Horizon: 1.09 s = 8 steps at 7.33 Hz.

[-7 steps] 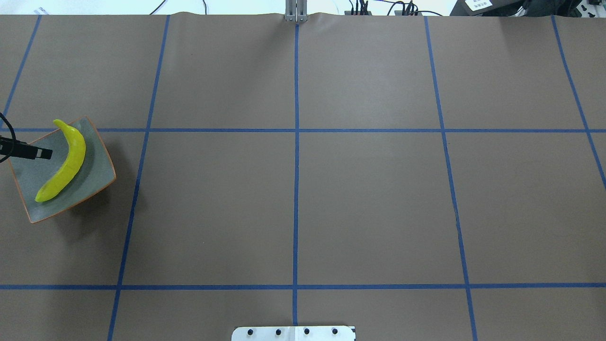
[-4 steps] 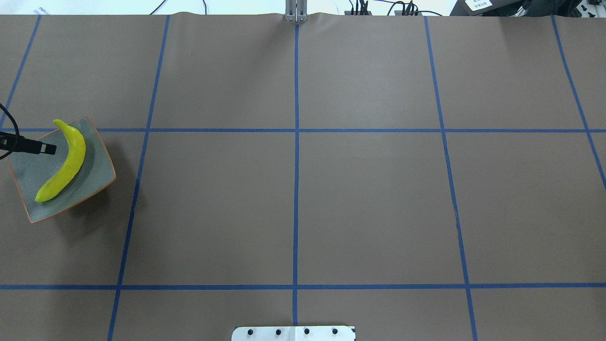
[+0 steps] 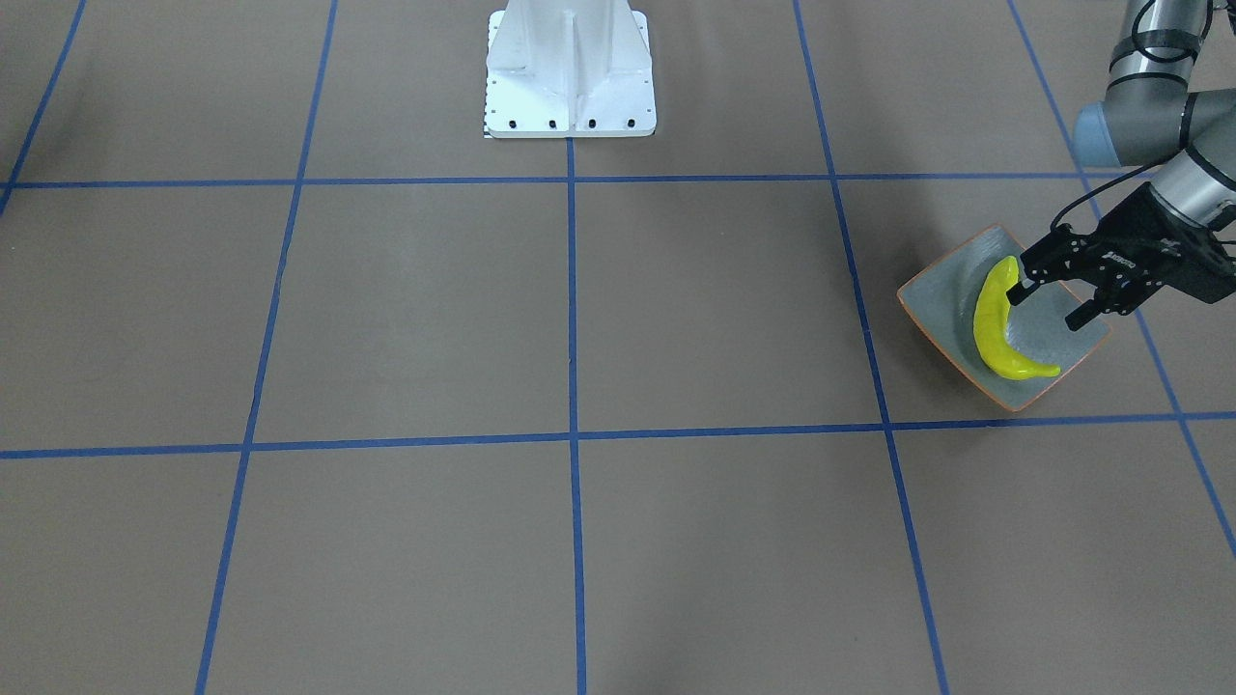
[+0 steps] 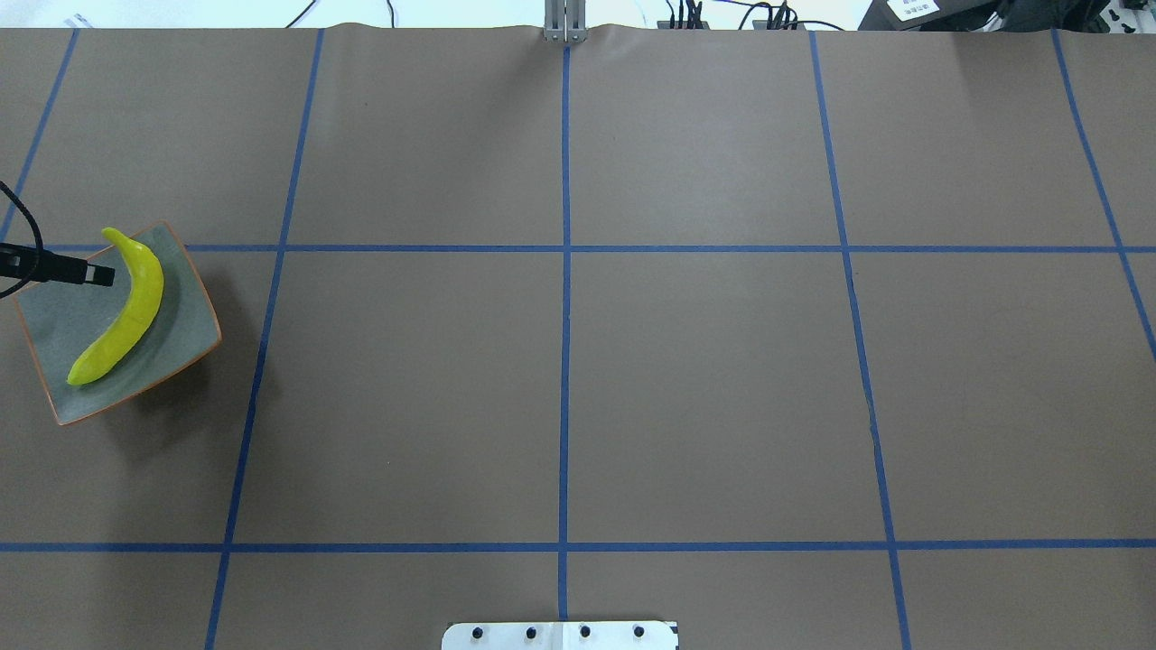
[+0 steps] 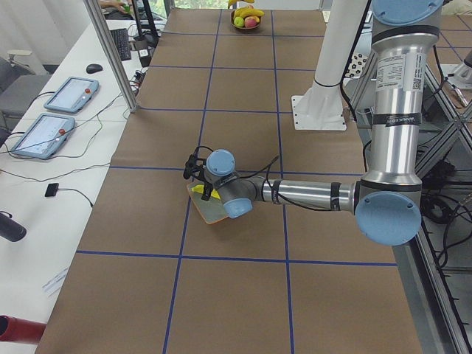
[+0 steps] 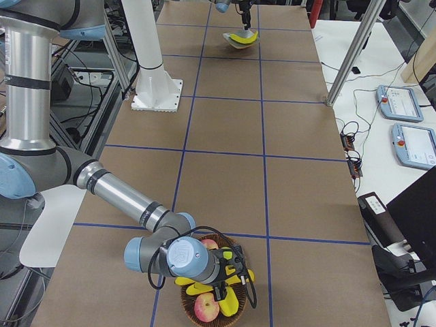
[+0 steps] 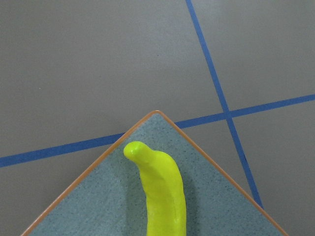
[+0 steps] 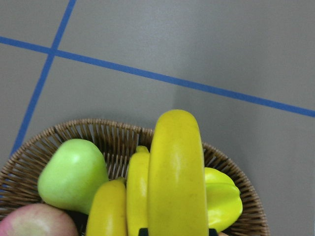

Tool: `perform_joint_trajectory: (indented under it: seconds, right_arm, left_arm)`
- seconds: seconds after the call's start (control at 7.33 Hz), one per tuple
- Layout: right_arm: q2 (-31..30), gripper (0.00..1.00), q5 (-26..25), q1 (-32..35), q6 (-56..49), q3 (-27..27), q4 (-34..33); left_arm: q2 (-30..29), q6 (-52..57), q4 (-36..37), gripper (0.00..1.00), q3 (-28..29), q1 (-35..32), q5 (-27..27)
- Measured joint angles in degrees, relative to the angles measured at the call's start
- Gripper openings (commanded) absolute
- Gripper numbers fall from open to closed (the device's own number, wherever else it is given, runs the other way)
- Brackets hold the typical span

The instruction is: Transfer all bananas from basket to plate

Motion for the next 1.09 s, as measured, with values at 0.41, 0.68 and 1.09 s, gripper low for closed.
perform_joint_trajectory:
  seconds: [0.41, 0.68, 1.09]
  right_arm:
    - [3.1, 0.00, 2.9, -9.9, 19.1, 12.4, -7.7]
    - [10.4, 0.00, 3.5, -21.4, 41.6, 17.9, -7.8]
    - [25.7, 0.00, 1.2, -35.7, 70.8, 19.7, -7.6]
  left_arm:
    - [-7.0, -6.7, -0.5, 0.98, -0.6, 1.8, -0.5]
    - [-14.5, -15.3, -0.8, 0.98, -0.9, 6.1, -0.5]
    - [-26.5, -23.1, 0.0, 0.97, 0.9, 15.5, 1.3]
